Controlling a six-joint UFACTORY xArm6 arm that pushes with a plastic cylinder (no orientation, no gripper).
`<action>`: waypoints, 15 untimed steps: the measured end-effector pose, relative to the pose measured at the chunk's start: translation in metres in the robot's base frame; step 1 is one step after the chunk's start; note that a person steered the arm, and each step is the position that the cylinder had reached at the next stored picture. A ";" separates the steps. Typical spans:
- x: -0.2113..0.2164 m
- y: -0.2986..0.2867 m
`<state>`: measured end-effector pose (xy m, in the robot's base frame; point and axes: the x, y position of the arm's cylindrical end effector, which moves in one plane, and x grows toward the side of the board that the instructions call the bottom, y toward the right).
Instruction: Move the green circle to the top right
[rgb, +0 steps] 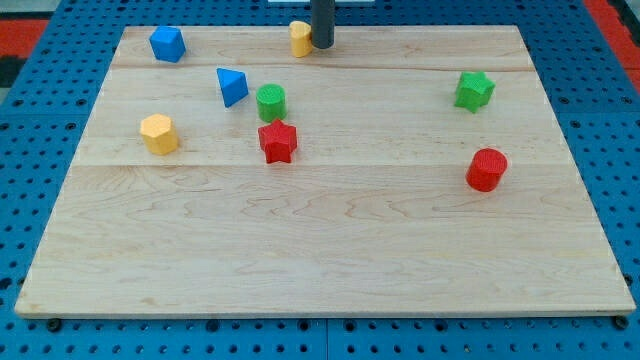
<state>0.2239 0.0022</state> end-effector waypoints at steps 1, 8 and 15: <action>0.000 0.009; 0.099 0.027; 0.073 0.048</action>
<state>0.2970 0.0501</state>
